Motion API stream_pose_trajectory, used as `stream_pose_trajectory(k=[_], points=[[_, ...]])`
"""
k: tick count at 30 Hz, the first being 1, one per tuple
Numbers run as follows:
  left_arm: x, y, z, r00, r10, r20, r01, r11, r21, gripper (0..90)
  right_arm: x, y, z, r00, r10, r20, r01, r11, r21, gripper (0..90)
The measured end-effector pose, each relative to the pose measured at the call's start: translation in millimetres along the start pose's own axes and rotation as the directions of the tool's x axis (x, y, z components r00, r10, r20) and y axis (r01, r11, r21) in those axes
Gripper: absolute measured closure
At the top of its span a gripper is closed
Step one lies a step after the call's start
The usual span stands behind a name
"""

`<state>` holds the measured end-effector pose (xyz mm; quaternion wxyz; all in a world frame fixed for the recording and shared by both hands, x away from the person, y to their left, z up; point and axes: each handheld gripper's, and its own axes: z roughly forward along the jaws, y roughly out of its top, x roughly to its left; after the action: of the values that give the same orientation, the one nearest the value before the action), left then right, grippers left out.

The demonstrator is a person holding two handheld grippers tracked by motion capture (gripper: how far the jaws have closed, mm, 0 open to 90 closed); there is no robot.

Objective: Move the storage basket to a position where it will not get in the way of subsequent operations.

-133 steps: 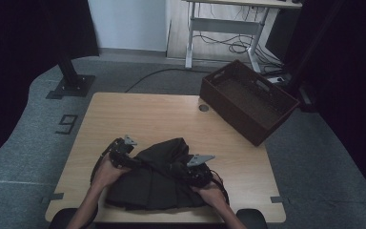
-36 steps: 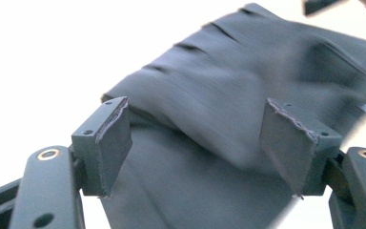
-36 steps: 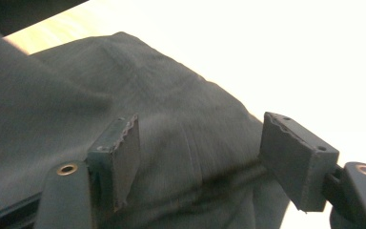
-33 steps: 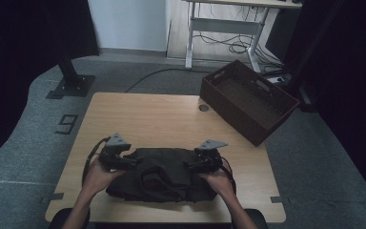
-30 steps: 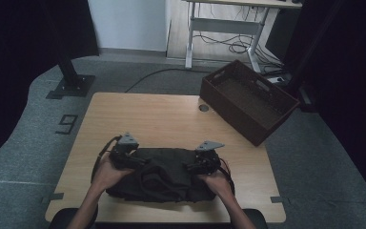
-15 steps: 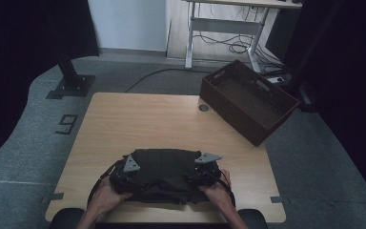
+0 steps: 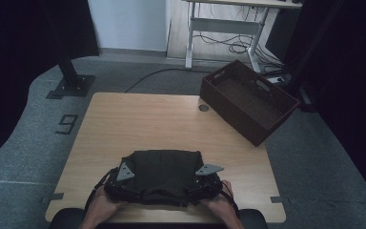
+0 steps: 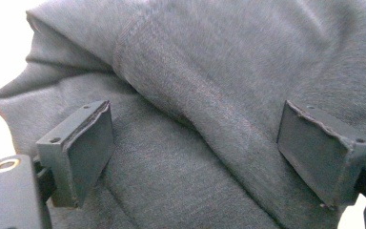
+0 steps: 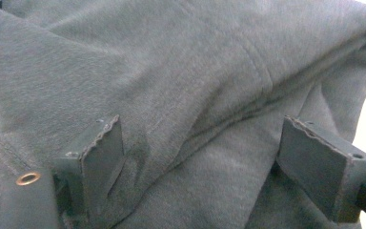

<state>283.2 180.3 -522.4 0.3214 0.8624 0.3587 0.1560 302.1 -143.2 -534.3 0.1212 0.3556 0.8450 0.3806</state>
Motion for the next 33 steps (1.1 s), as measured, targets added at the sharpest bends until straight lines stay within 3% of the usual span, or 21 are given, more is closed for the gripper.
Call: stream_pose_trajectory(k=[5,10,17,19,22,25,29,33], points=[[-3.5,-1.6,5.2,0.9996,0.016,-0.025,-0.016,0.9998,0.015,12.1,-4.6,-5.4,4.9,0.9999,0.010,-0.008,-0.010,1.000,0.001,15.6],[-2.3,-5.7,6.6,0.9998,-0.011,-0.016,0.011,0.9999,-0.003,12.3,-7.2,-6.9,5.9,0.9998,0.016,-0.013,-0.016,1.000,-0.002,15.7],[9.9,3.0,-9.2,0.9961,-0.065,0.059,0.068,0.9968,-0.042,12.2,-12.8,-2.3,-2.6,0.9961,0.059,-0.065,-0.062,0.998,-0.033,17.0],[13.6,9.9,-16.1,0.9958,-0.068,0.060,0.072,0.9957,-0.059,11.4,-15.3,3.1,-7.9,0.9972,0.051,-0.054,-0.054,0.997,-0.061,17.2],[22.5,24.4,-22.5,0.9981,-0.057,0.023,0.058,0.9955,-0.075,11.2,-21.8,15.2,-13.2,0.9983,0.048,-0.033,-0.051,0.994,-0.096,17.3],[37.2,40.2,-21.8,0.9973,-0.073,0.004,0.073,0.9929,-0.093,11.4,-31.4,29.9,-12.2,0.9992,0.040,0.000,-0.040,0.993,-0.111,17.3],[55.7,56.3,-9.4,0.9963,-0.079,-0.035,0.076,0.9936,-0.083,12.0,-48.2,46.9,-2.8,0.9975,0.059,0.040,-0.054,0.991,-0.120,17.3],[69.1,60.7,10.3,0.9926,-0.092,-0.079,0.088,0.9945,-0.057,12.2,-64.6,55.1,13.0,0.9935,0.094,0.064,-0.087,0.990,-0.111,17.2]])
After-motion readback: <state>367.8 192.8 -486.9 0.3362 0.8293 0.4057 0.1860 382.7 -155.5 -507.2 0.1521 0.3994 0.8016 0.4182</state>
